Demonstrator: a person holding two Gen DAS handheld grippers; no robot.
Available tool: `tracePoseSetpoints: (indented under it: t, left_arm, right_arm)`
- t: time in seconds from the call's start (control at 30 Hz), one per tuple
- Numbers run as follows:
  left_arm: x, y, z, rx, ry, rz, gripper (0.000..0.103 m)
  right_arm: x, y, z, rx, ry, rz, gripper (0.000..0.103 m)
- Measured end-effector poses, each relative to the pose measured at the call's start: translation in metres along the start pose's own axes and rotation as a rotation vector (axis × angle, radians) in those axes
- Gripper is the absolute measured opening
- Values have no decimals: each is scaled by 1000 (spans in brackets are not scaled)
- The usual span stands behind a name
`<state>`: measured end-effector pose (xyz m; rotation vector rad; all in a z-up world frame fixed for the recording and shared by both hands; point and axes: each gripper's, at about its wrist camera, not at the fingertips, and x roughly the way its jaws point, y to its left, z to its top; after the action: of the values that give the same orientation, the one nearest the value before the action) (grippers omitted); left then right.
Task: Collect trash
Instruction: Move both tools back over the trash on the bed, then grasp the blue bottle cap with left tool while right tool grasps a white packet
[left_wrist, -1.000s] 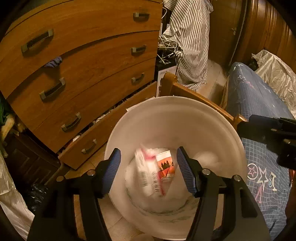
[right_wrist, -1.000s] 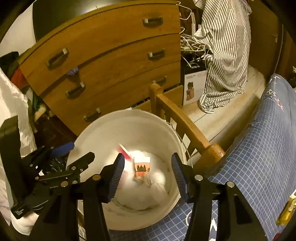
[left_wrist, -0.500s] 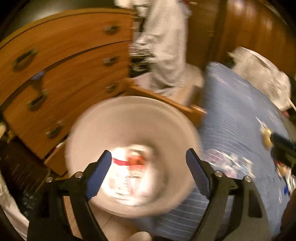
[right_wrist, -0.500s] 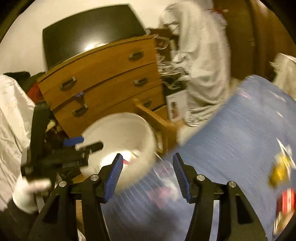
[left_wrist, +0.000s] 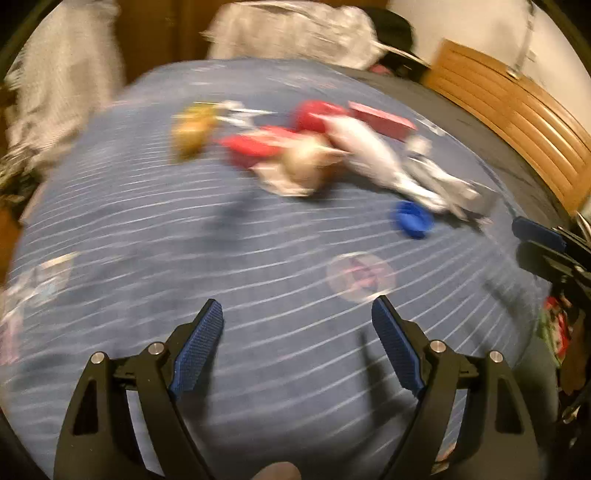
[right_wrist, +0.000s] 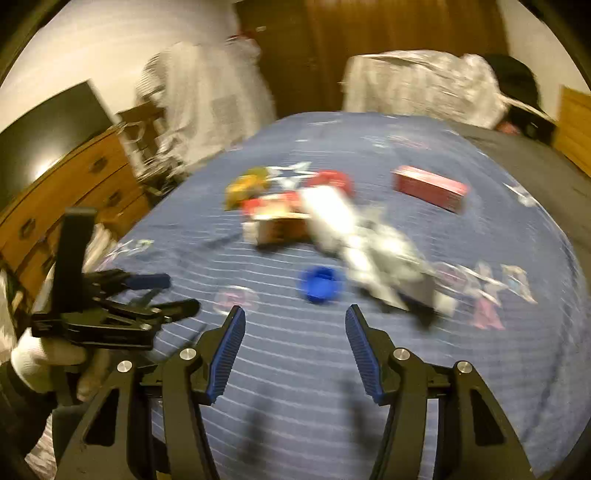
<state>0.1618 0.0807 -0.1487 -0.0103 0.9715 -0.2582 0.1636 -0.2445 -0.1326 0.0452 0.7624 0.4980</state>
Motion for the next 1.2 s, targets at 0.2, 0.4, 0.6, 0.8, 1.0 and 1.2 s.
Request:
tracePoseSetpoints:
  t: [0.2, 0.4, 0.6, 0.8, 1.0, 1.2]
  left_arm:
    - [49, -56, 31, 98, 10, -10, 80]
    - [74, -83, 54, 157, 29, -13, 65]
    - [85, -86, 68, 148, 44, -31, 50]
    - [87, -82, 69, 136, 51, -60, 47]
    - [90, -82, 71, 134, 50, -54, 43]
    - [89, -82, 68, 126, 34, -36, 38]
  right_arm:
    - [-24, -69, -24, 80, -30, -29, 58]
    - [6, -66, -1, 51, -3, 13, 58]
    - [53, -79, 46, -18, 92, 105, 66]
    - [127, -116, 89, 45, 321, 245, 76]
    - [172, -127, 90, 120, 399, 322, 69]
    - [168, -111, 81, 75, 366, 312, 42]
